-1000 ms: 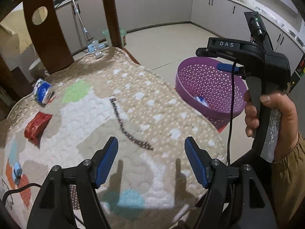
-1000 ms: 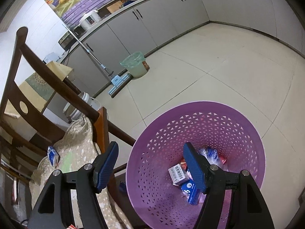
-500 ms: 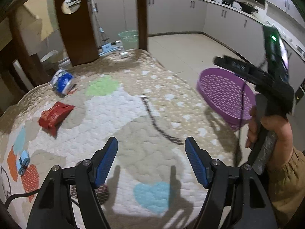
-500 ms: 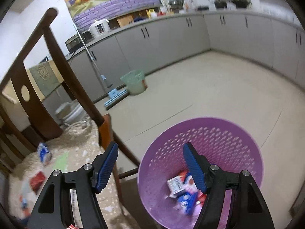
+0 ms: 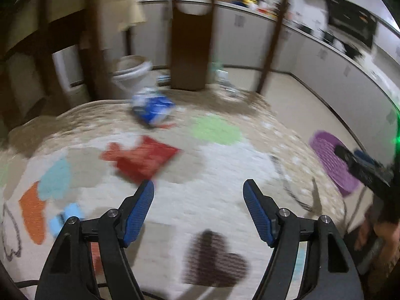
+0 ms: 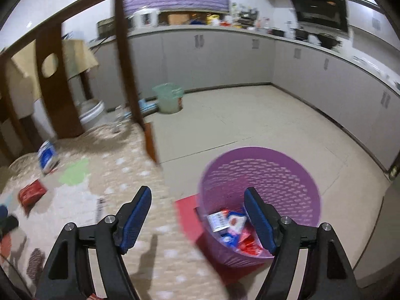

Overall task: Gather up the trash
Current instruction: 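Move both open tools back over the bed, then grasp the blue tape roll with the left tool while the right grasps the red snack bag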

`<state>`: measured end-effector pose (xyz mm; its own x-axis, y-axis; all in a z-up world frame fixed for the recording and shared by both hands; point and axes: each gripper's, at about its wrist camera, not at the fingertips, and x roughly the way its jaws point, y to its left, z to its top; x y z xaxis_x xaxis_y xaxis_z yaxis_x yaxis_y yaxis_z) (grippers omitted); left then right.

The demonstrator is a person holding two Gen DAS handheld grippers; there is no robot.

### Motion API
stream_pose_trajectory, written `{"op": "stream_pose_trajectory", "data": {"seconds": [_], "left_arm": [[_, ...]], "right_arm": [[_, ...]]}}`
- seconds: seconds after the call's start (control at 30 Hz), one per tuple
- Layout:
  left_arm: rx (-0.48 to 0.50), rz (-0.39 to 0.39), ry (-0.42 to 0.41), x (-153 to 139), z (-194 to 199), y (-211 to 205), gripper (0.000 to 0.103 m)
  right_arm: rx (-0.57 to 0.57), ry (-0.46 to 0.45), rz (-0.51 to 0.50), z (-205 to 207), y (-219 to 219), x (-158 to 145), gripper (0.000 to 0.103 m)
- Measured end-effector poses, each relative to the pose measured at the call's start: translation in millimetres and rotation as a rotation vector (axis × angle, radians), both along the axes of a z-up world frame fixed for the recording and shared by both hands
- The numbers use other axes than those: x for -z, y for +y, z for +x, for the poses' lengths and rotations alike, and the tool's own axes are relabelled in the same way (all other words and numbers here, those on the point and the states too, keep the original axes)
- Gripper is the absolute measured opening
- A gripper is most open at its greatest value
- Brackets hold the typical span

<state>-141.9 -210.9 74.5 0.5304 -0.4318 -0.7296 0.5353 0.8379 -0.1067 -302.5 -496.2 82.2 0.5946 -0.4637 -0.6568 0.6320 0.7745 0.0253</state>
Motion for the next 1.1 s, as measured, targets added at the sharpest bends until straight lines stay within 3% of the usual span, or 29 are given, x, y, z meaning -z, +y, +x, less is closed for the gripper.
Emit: {"op": "stream_pose_trajectory", "data": {"seconds": [0.2, 0.4, 0.6, 0.8, 0.87, 0.97, 1.1], "left_arm": [[-0.201, -0.008, 0.018, -1.0, 43.8, 76.5, 0.075], [-0.33, -0.093, 0.097, 12.9, 76.8, 143.1, 0.075], [-0.303, -0.142, 0.186, 24.5, 92.0, 175.0, 0.075], [-0.344, -0.317, 0.308, 39.6, 105.3, 222.1, 0.075], [-0.351, -0.343, 0.329, 41.4, 106.5, 228.9, 0.075], [-0.326, -0.339, 0.35, 44.6, 106.3, 227.8, 0.075], [-0.226, -0.26, 0.348, 46.0, 100.3, 204.7, 0.075]], "right_arm": [[-0.193, 0.048, 0.078, 61.2, 53.3, 0.3, 0.08], [-0.402, 0.101, 0.152, 127.1, 107.2, 5.2, 0.08], [-0.542, 0.159, 0.216, 180.4, 147.2, 17.2, 0.08], [-0.63, 0.214, 0.301, 214.5, 173.5, 31.0, 0.08], [-0.645, 0.24, 0.33, 226.0, 179.5, 37.4, 0.081], [-0.645, 0.251, 0.361, 236.1, 185.6, 44.0, 0.081], [-0.624, 0.275, 0.368, 244.5, 191.5, 49.5, 0.083]]}}
